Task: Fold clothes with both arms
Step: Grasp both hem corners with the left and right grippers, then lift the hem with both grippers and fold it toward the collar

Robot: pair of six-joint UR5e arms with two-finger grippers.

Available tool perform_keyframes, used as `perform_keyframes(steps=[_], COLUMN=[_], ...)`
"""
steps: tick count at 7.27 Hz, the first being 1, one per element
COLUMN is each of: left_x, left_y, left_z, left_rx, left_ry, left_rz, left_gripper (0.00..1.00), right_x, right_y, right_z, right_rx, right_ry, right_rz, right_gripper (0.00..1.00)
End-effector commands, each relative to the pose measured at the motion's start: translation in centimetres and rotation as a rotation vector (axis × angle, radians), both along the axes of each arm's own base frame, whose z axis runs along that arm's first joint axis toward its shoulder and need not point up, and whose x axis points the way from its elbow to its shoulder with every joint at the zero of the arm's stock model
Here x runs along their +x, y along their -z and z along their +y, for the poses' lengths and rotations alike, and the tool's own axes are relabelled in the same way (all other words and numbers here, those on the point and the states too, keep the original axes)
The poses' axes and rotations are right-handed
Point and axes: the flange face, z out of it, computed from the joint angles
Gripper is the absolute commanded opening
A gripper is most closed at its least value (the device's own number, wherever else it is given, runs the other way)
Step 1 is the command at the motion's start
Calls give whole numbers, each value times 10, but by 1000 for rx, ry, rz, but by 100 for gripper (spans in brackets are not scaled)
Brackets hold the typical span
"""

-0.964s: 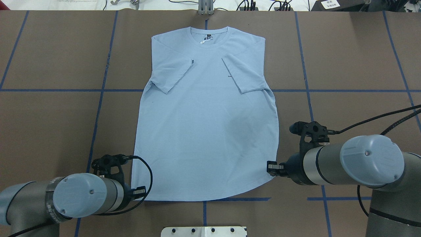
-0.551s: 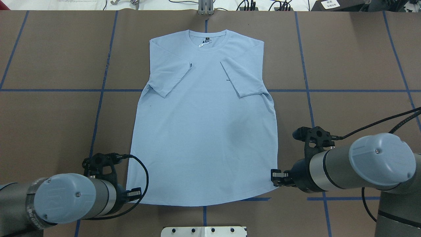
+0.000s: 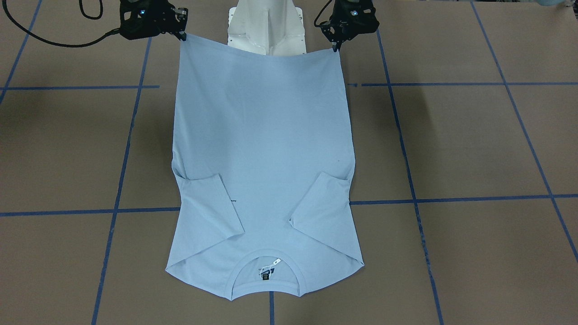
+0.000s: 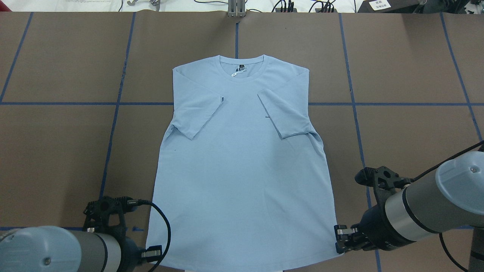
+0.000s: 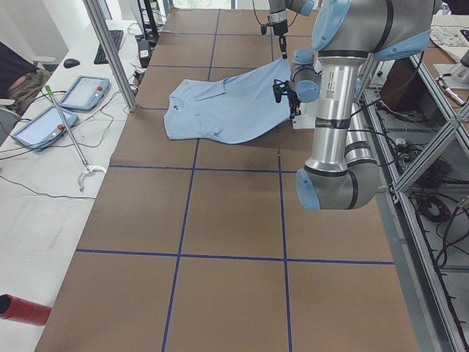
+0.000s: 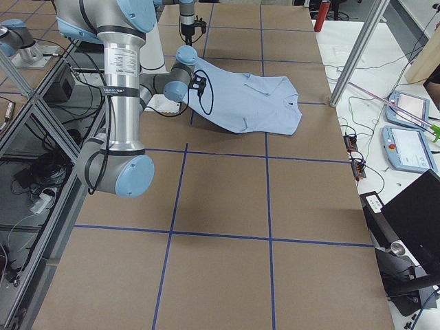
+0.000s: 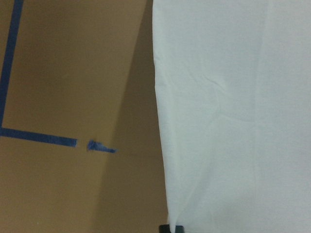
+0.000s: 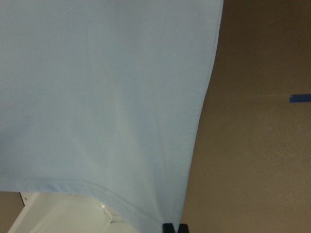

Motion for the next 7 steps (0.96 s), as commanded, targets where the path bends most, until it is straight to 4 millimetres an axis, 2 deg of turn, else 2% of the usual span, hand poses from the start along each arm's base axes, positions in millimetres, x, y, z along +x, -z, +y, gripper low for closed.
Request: perform_keyframes(steps=[1, 2, 3, 5, 6, 7], left_x=[-3, 0, 3, 0, 2, -3], left_y=[11, 11, 10, 3, 12, 15], left_z=[18, 18, 10, -25, -58, -86], left_rx=[-5, -4, 3, 37, 92, 119], left_ry=[-39, -40, -25, 34, 60, 98], left_rz=[19, 18, 10, -9, 0, -5], left_gripper=[0, 0, 0, 0, 0, 0], right_x=[-1, -3, 2, -4, 4, 11], right_y=[-3, -2, -3, -12, -23, -23], right_z=[3, -4, -24, -85, -107, -132], right_rx=[-16, 0, 30, 74, 99, 123], right_ry=[26, -2, -68, -166, -199, -235], right_rz=[2, 2, 4, 17, 34, 34], right_gripper=[0, 0, 0, 0, 0, 0])
